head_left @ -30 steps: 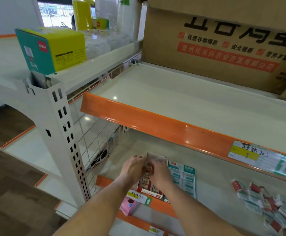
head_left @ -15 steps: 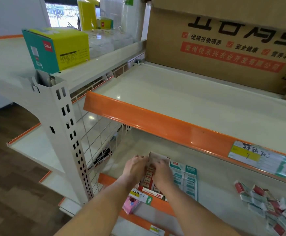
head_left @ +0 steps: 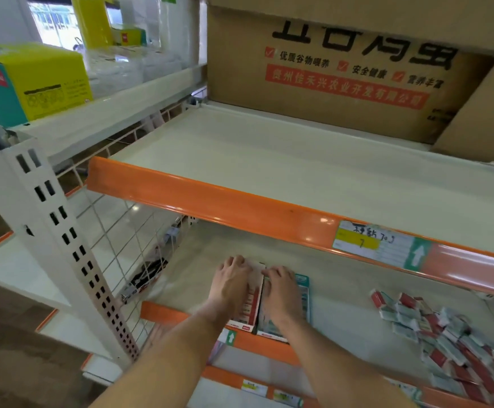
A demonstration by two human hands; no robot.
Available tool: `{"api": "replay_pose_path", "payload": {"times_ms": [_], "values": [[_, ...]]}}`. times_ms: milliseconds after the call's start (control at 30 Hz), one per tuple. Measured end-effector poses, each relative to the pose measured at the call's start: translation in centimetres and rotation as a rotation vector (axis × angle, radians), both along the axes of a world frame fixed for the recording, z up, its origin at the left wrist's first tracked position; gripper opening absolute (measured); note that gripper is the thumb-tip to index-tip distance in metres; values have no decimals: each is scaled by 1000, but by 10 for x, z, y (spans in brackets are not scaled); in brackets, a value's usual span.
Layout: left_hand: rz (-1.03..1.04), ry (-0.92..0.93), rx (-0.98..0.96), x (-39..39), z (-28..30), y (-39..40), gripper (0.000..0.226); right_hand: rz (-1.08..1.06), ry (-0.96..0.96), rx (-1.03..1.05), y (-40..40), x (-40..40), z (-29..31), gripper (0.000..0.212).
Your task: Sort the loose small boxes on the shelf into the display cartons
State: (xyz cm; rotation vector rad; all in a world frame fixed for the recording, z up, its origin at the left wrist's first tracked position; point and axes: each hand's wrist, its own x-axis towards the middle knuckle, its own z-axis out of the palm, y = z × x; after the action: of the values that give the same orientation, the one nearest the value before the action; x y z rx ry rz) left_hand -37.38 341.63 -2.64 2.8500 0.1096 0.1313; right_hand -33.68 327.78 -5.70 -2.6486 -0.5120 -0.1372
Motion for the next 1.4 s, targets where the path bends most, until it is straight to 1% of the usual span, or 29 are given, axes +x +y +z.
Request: {"api": "replay_pose_path", "payload": {"times_ms": [200,400,567,700,800,933,1033,1067,1133,1233,1300,1400], "values": [[-137,43,54,17,-2,-50,39,-122,88,-53,-57,0,-1,39],[-264,29,79,30,0,-110,36,-242,127,-15,-118,-5,-5,34],[-345,21,74,35,-3,-154,33,-326,189,8,-160,-11,-4,34],[-404,54,65,36,-6,-184,34,-385,215,0,-190,-17,-4,35],[-444,83,64,35,-9,-207,35,-433,233,23,-213,-22,-9,38],[-497,133,64,35,-16,-239,39,-527,273,-15,-243,-29,-11,42],[-481,168,2,33,-19,-261,38,-613,217,-29,-265,-34,-16,51],[-488,159,-6,34,-21,-269,40,-637,207,11,-271,-36,-16,56],[-535,126,29,38,-24,-281,52,-681,211,88,-281,-37,-17,66],[-577,125,97,53,-27,-297,69,-728,212,150,-292,-39,-17,69],[-562,168,132,63,-25,-306,73,-738,208,202,-297,-40,-18,70],[-509,224,163,78,-27,-314,73,-751,194,283,-299,-41,-22,77]]}}
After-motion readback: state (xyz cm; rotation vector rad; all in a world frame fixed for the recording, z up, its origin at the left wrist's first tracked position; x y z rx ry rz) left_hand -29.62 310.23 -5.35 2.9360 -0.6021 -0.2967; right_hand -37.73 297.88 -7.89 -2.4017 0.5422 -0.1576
